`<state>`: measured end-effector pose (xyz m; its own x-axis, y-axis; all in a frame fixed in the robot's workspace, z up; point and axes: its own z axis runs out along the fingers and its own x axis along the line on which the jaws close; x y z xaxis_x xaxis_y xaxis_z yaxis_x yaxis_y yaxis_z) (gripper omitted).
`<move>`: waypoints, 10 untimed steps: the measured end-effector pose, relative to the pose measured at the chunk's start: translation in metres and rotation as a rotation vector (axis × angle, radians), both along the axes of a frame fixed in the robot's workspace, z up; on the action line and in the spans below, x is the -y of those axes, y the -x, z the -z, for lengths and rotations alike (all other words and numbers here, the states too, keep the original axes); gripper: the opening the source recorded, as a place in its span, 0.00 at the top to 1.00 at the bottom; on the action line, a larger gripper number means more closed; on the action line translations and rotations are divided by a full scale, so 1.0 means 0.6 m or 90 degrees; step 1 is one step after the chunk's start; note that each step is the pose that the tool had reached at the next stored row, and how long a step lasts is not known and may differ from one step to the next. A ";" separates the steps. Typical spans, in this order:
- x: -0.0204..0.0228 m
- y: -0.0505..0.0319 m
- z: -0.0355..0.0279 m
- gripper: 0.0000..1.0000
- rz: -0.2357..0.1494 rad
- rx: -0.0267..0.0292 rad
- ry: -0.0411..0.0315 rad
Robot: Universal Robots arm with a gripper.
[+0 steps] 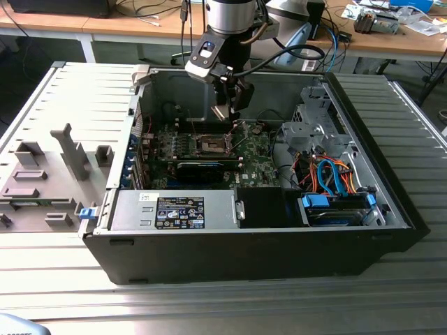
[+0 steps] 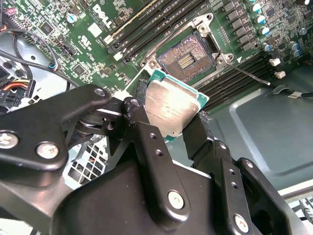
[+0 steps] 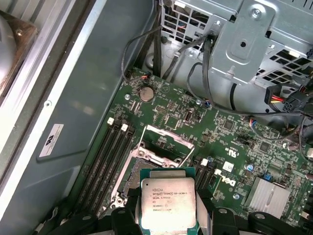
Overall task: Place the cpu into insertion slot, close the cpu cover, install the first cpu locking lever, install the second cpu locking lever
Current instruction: 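Place the cpu into insertion slot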
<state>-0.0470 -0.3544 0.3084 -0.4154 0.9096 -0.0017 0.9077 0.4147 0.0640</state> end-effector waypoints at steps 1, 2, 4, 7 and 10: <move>0.0000 0.000 0.000 0.45 0.001 0.0000 0.0000; 0.0000 0.000 0.000 0.45 0.001 0.0000 0.0000; 0.0000 0.000 0.000 0.45 0.003 0.0001 0.0000; 0.0000 0.000 0.000 0.45 0.017 0.0000 0.0001; 0.0000 0.000 0.001 0.45 0.022 0.0000 0.0001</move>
